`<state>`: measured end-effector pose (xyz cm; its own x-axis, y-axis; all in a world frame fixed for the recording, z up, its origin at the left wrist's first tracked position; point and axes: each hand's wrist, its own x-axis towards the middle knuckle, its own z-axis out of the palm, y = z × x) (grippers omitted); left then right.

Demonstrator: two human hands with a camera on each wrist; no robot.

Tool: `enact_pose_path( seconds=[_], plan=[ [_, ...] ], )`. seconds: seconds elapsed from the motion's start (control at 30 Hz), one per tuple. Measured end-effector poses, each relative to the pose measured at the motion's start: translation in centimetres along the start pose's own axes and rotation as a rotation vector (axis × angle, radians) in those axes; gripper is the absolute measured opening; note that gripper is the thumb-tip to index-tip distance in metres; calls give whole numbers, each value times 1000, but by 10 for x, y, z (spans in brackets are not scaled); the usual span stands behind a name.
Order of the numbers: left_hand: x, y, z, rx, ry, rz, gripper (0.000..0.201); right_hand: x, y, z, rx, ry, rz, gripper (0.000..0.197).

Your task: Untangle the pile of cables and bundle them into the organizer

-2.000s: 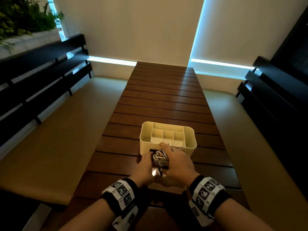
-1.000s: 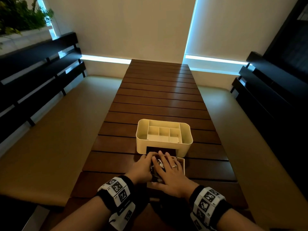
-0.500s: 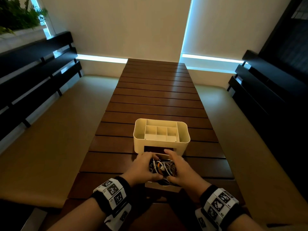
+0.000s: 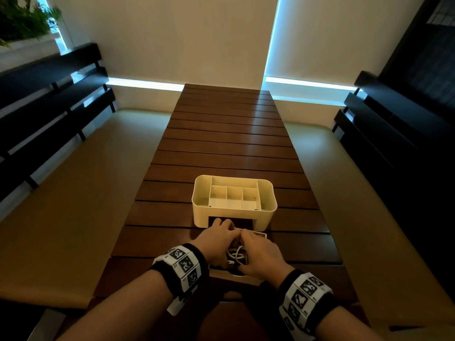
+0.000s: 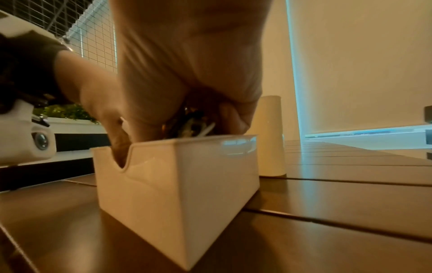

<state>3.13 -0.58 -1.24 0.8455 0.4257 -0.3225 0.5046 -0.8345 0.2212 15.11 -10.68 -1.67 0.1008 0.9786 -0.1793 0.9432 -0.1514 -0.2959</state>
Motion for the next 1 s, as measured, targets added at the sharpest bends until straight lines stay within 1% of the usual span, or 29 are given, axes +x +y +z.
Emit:
enact_pose_path(
  seconds=[0.1,0.17,0.23,0.3,0.4,0.43,0.47,0.53,0.6,0.7,0.77,0.83,0.93,1.0],
  plan=[
    [-3,-2,4,23,86,42,73,-2,-5,5,-17,27,40,59],
    [-6,-6,8,41,117,65,72,-3,-8,6,-30,54,34,59],
    [-8,-9,13,45,136,63,71,-3,-9,4,-28,27,12,63],
    [-12,-9,17,27,140,47,66,-2,-4,-5,84,-82,-1,67],
    [-15,-11,22,-7,191,36,54,-1,8,-25,351,-299,-16,72],
    [-14,-11,23,-6,217,39,48,-1,12,-30,382,-343,-19,71],
    [-14,-13,24,-7,238,38,42,-1,16,-32,376,-348,-24,68],
    [-13,-14,27,-22,257,34,37,0,18,-30,340,-284,-39,57],
    [-13,-13,29,-33,265,26,37,-1,18,-24,340,-198,-42,50],
    [-14,-8,31,-39,268,-1,41,-3,12,-16,288,-102,-29,53],
    [-14,-6,33,-41,248,-15,47,-3,5,-10,241,-36,5,59],
    [-13,-5,34,-52,248,-19,49,-5,1,-4,246,23,42,59],
    [-15,-3,36,-111,329,-19,35,-11,5,7,148,114,0,47],
    [-16,1,38,-100,382,-43,29,-16,9,16,103,174,-50,43]
  ],
)
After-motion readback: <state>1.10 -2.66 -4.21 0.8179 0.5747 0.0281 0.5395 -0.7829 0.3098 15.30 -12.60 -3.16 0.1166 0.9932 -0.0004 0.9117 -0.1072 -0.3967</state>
